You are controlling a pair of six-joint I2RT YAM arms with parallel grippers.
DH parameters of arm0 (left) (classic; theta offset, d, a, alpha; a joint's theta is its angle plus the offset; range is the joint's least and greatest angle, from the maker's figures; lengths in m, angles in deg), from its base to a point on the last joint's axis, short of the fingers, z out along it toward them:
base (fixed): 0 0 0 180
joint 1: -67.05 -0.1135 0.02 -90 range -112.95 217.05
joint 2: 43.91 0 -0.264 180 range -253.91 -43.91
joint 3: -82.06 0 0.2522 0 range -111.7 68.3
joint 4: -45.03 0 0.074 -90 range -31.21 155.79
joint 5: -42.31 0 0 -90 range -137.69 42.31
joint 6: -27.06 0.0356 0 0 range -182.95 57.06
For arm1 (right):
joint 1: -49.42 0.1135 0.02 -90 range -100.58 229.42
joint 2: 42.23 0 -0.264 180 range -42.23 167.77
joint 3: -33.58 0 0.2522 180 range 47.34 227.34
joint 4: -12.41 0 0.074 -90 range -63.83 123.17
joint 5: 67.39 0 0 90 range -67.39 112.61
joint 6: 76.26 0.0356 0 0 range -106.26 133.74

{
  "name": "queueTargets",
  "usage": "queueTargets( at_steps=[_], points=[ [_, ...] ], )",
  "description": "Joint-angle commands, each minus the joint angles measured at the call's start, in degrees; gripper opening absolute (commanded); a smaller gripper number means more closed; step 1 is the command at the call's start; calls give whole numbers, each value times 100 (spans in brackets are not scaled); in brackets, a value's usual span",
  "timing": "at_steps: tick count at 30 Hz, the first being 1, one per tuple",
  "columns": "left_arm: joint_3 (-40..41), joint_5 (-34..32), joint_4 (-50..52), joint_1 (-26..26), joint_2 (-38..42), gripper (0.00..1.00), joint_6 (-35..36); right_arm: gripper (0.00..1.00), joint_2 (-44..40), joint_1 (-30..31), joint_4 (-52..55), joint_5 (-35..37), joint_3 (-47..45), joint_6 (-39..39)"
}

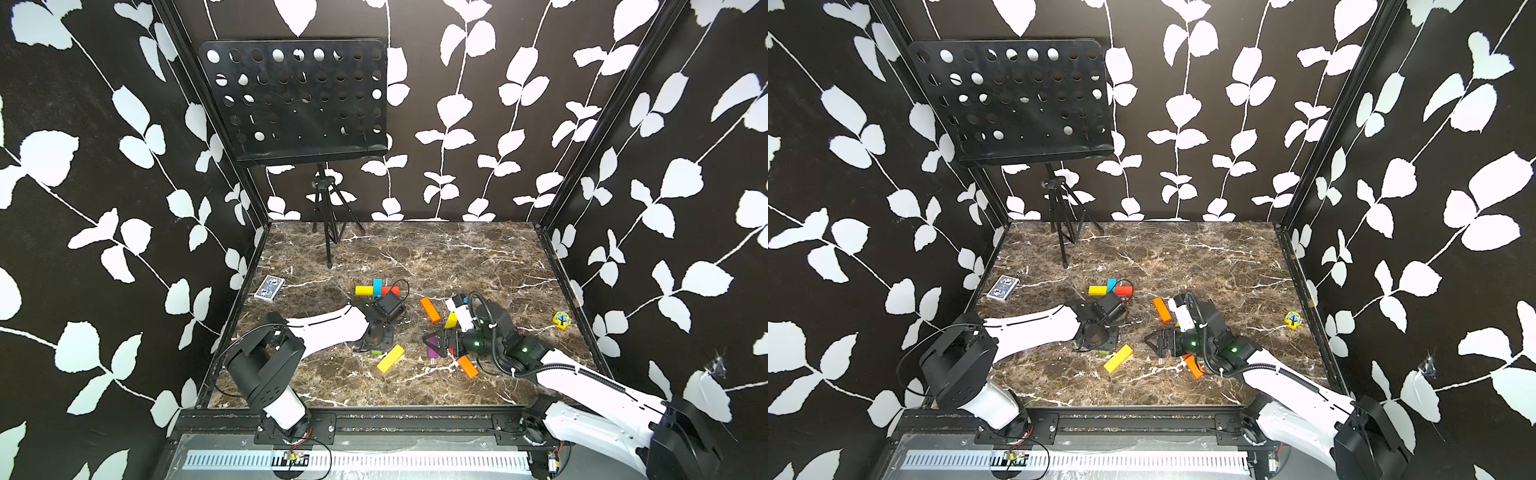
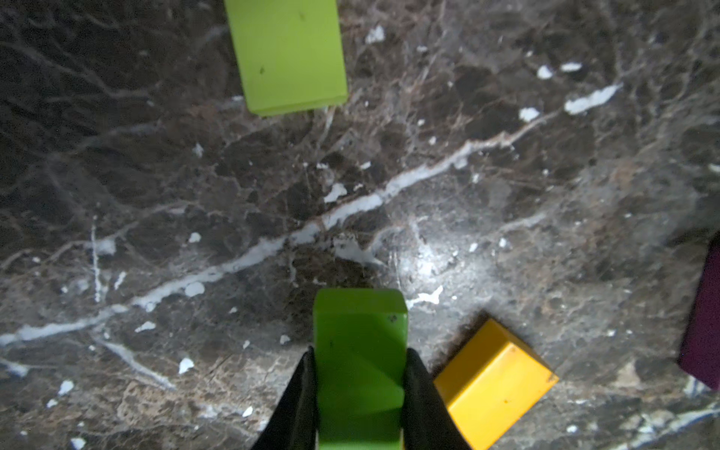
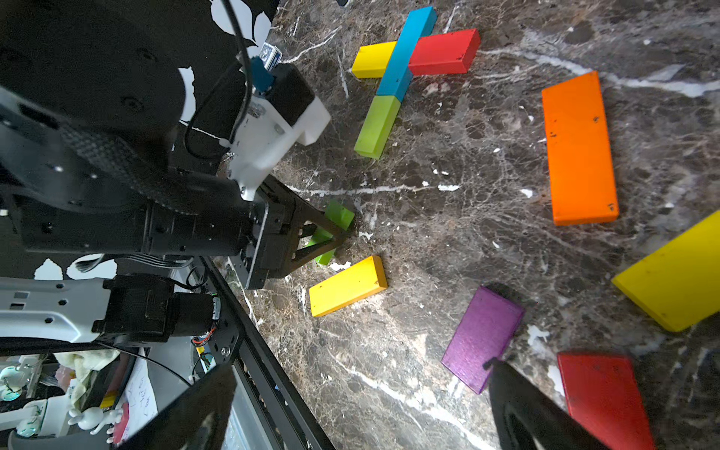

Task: Assemble the letter t with building blocks
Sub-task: Assemble the building block at the center of the board.

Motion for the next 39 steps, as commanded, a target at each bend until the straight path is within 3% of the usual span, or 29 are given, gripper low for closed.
queueTargets(
  at_steps=[1,39],
  points=[
    [-118,-115,-24,-43,-76,15,65,99,54,-108,-234,-213,48,-128],
    [-347,-283,-60,-395,-583,15,108,99,363,-443,-425,-537,-39,-157]
  ],
)
